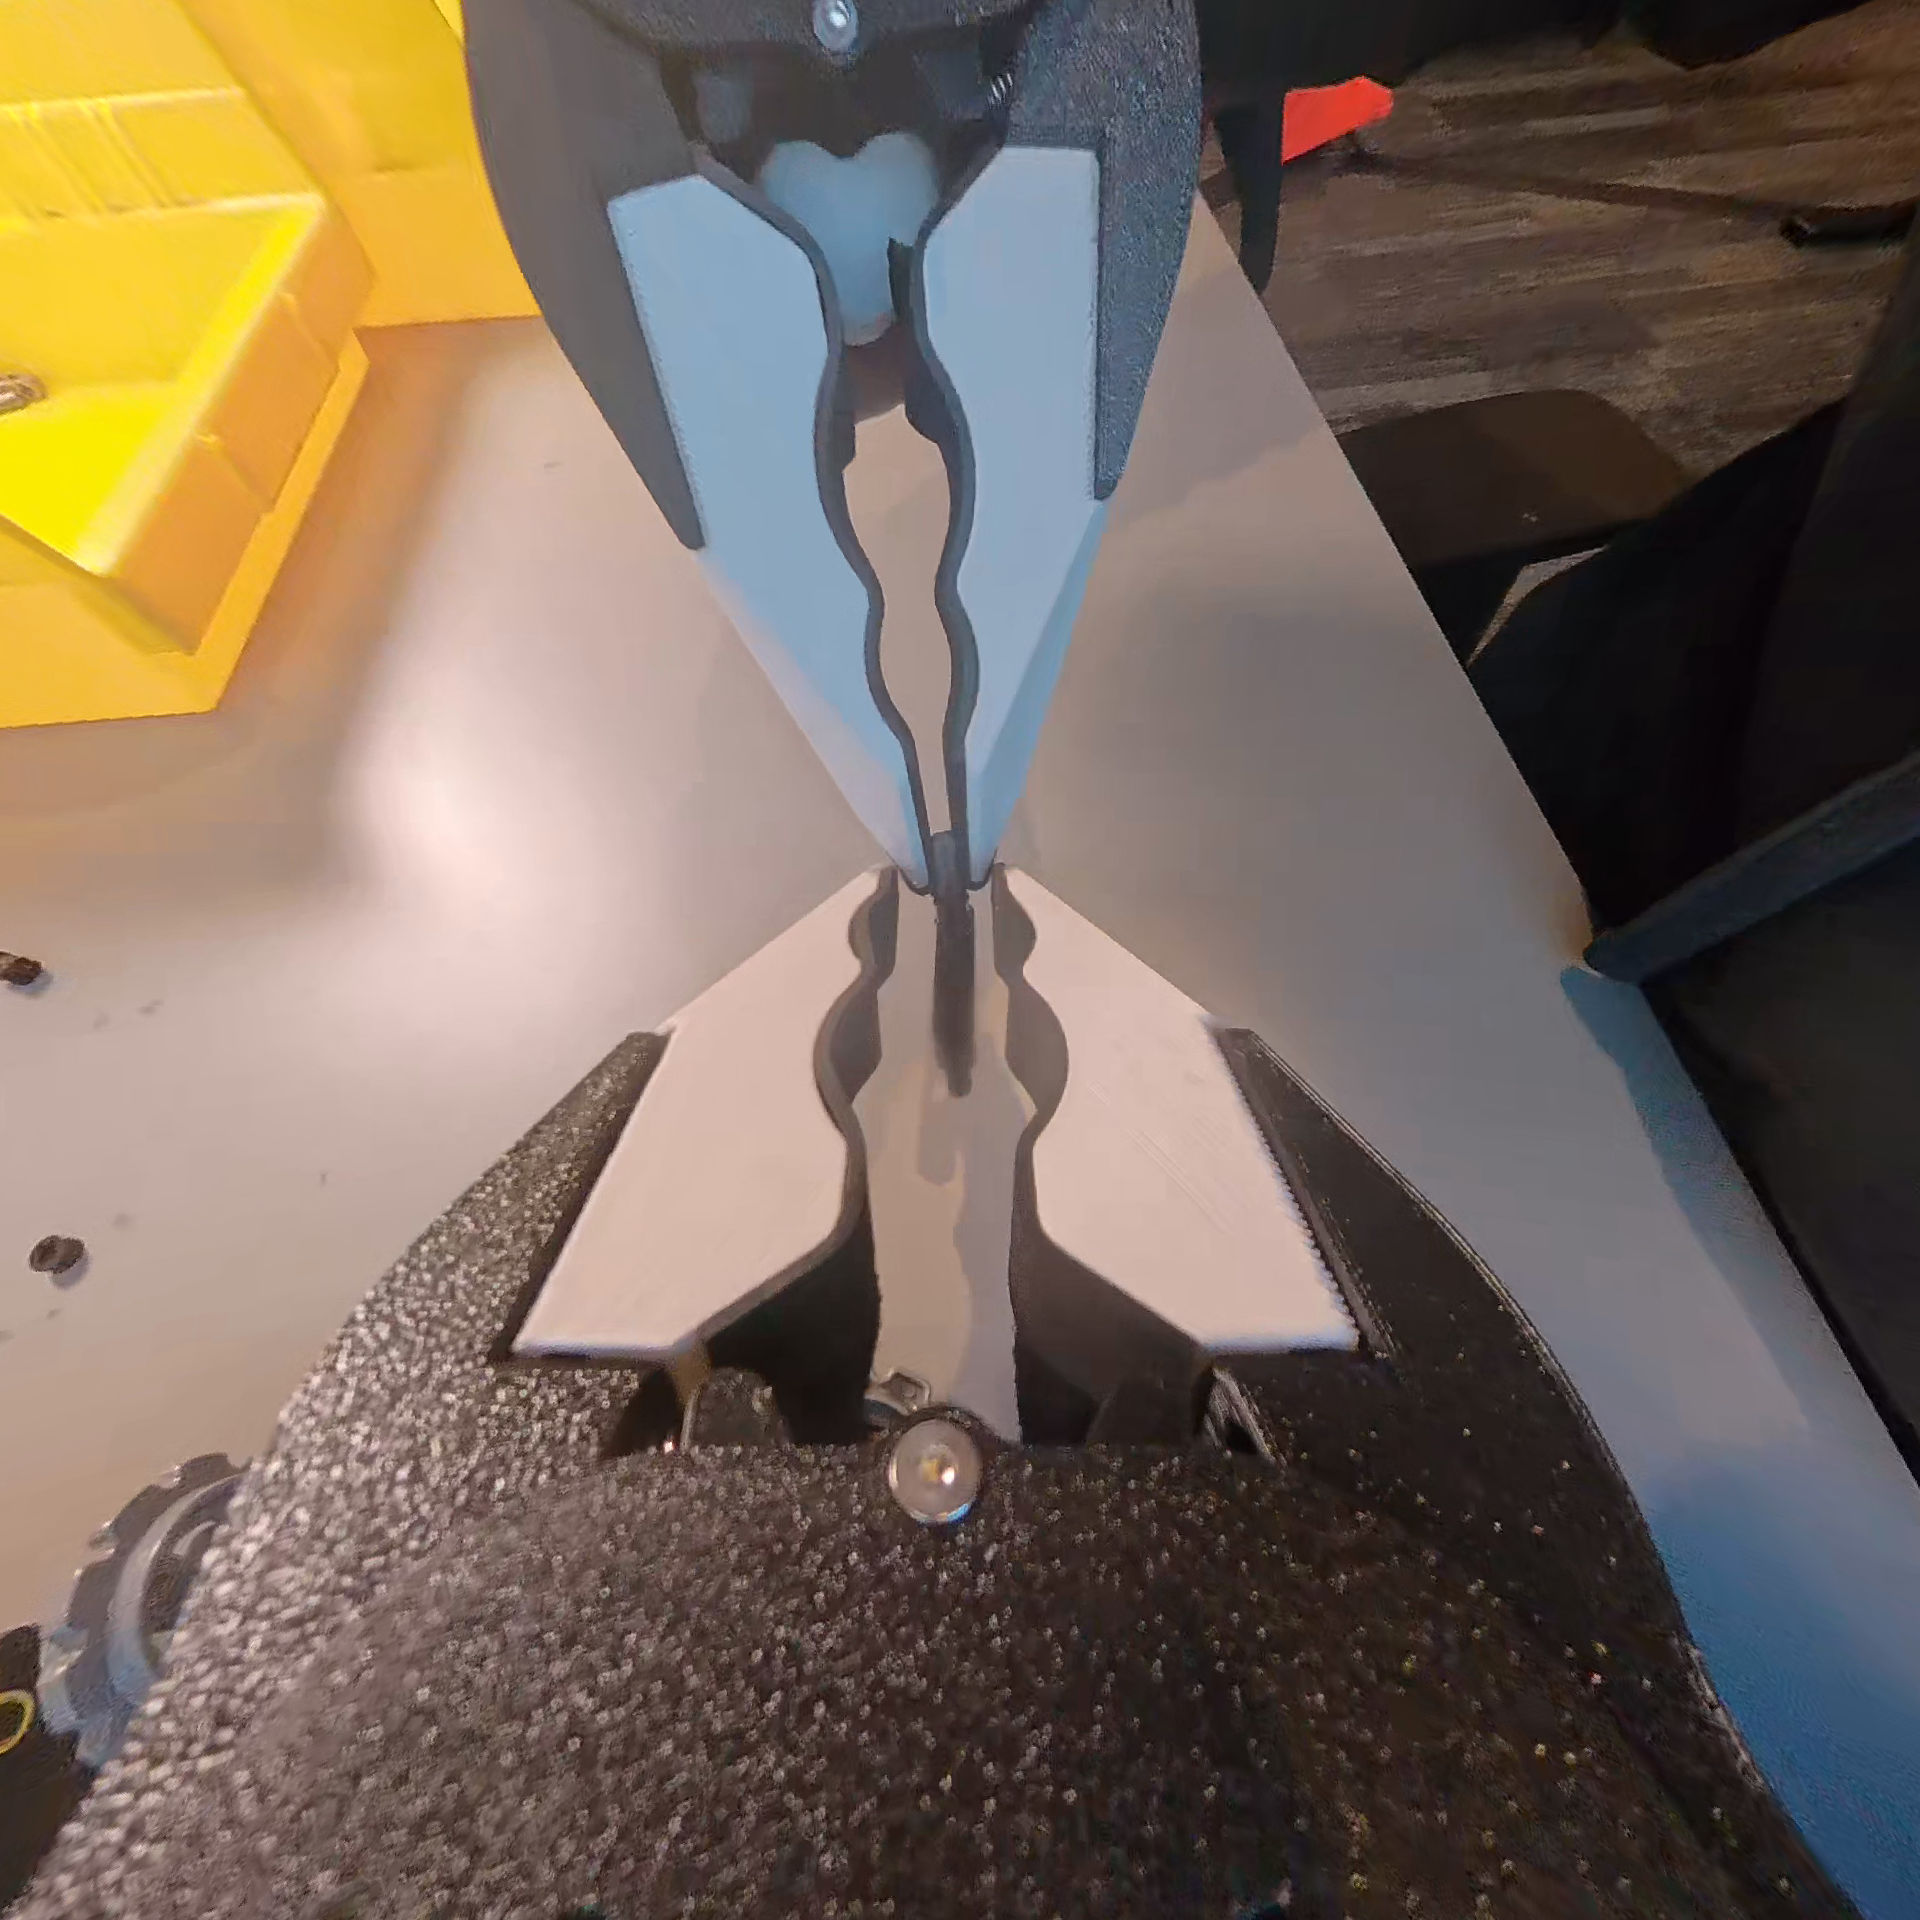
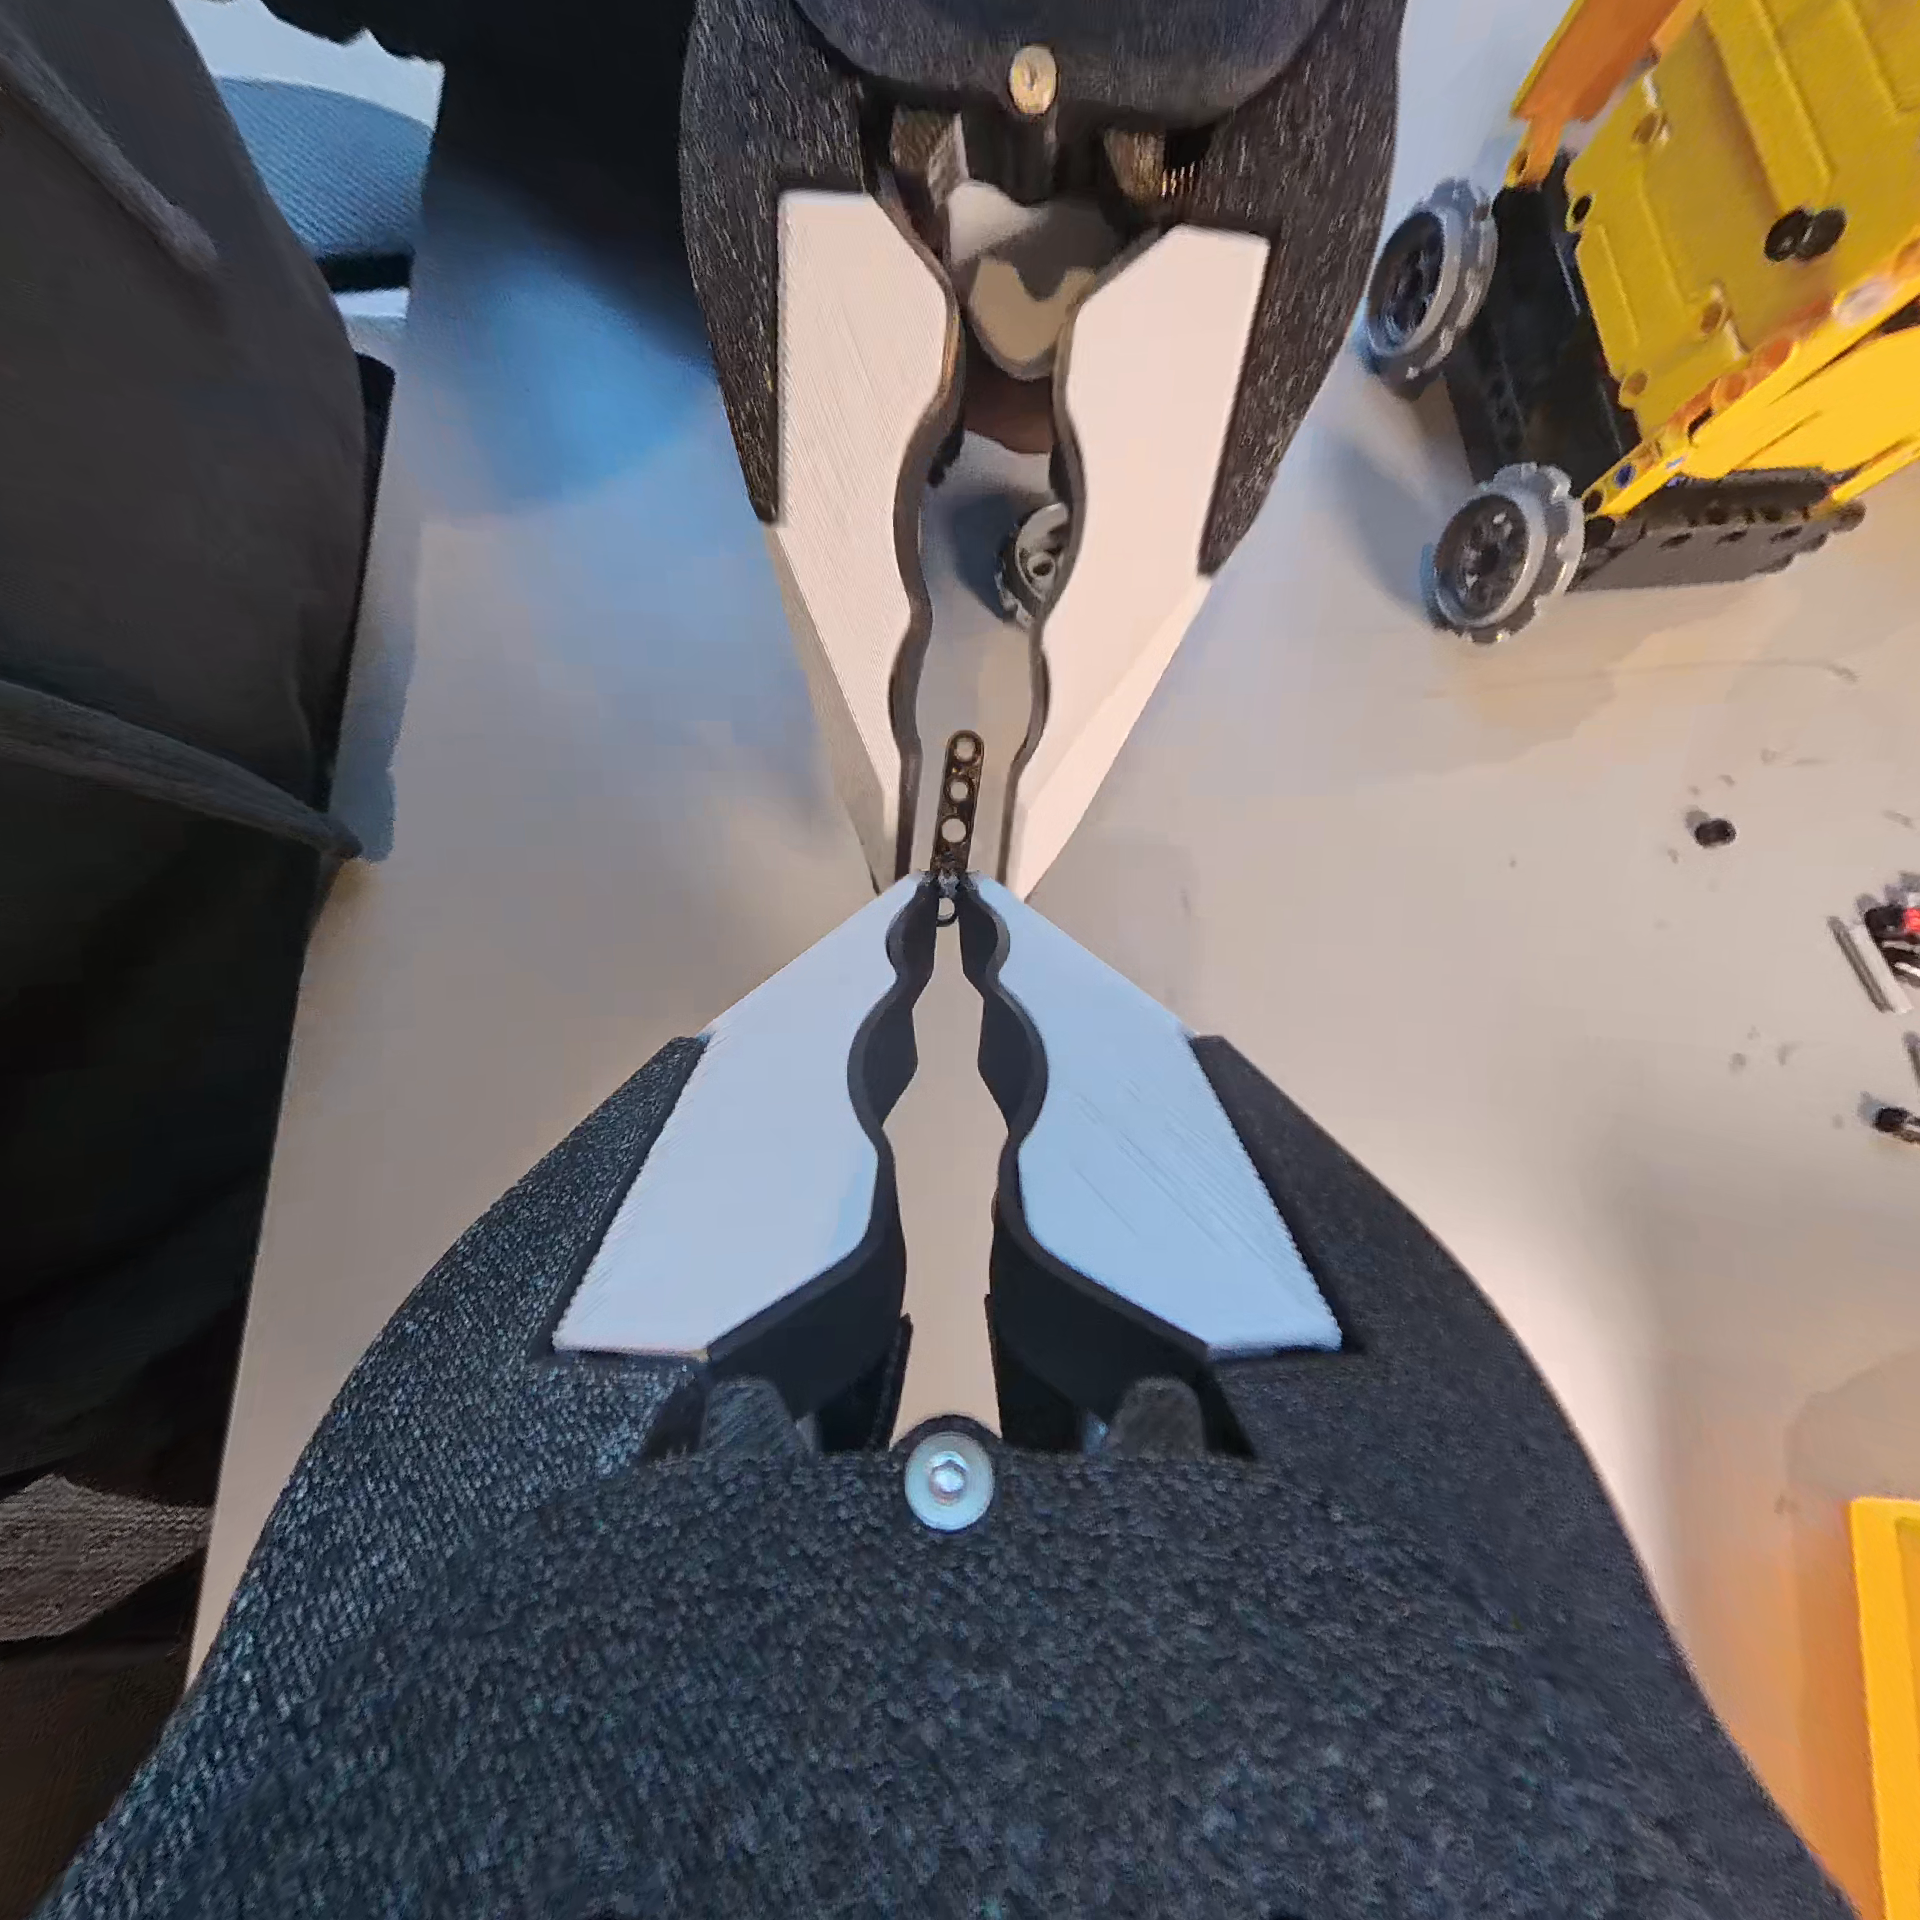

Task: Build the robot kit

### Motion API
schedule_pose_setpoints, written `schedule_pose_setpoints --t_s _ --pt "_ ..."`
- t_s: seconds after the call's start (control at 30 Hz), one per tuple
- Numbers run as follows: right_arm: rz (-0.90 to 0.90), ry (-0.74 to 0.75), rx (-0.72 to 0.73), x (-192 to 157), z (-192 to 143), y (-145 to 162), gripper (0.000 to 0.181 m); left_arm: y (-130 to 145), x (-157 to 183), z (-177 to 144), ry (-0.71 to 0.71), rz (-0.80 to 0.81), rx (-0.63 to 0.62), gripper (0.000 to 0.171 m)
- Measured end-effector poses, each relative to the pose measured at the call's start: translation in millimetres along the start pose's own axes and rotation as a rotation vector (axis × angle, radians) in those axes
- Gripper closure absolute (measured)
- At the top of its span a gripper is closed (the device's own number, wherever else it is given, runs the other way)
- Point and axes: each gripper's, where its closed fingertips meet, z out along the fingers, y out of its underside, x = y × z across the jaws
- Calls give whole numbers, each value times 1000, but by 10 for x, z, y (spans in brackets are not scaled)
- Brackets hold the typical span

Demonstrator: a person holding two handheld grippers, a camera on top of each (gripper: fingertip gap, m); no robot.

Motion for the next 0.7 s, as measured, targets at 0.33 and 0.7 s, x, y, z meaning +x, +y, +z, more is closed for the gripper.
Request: schedule_pose_setpoints --t_s 0.33,0.7 --pt "-34 1 8 -21 -25 -53 178 -36 28 -43 17 -55 36 157" --pt "-24 8 29 -14 -55 -55 178 -42 26 -76 23 -72 54 167"
